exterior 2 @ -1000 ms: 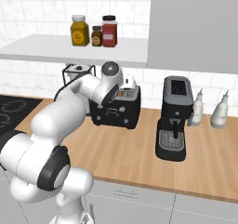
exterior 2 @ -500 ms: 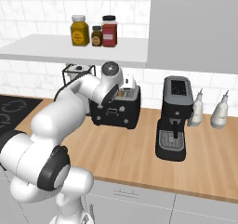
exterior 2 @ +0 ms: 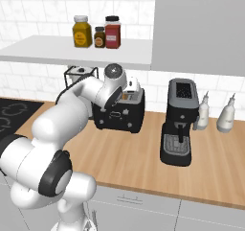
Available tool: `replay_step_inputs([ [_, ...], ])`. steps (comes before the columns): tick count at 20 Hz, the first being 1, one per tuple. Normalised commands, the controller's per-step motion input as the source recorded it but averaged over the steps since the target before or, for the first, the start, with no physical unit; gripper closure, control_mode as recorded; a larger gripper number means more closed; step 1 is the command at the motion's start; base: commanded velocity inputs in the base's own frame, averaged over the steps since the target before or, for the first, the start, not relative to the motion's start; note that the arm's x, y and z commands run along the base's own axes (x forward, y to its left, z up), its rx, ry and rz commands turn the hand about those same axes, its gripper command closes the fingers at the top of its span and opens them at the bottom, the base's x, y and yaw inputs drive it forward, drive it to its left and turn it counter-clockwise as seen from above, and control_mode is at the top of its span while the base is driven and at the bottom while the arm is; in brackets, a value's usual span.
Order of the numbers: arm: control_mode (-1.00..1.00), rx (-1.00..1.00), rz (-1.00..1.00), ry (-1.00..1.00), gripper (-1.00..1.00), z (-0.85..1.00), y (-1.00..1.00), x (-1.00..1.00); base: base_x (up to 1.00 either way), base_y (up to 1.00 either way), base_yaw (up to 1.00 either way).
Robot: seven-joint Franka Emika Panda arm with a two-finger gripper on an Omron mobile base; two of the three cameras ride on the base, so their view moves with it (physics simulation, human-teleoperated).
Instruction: Start the toaster. Once the lever pops up, take the bread to the plate on the dining counter.
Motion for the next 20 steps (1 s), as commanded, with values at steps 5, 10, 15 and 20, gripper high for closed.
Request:
replay_step_inputs([
  [5,-1.00,0.00,0.00,0.00,-1.00,0.00,0.00,0.00,0.00,0.00,0.00],
  [10,-1.00,0.00,0.00,0.00,-1.00,0.00,0.00,0.00,0.00,0.00,0.00],
  [15,-1.00,0.00,0.00,0.00,-1.00,0.00,0.00,0.00,0.00,0.00,0.00],
  [20,-1.00,0.00,0.00,-0.03,-1.00,0.00,0.00,-0.17,0.00,0.00,0.00],
])
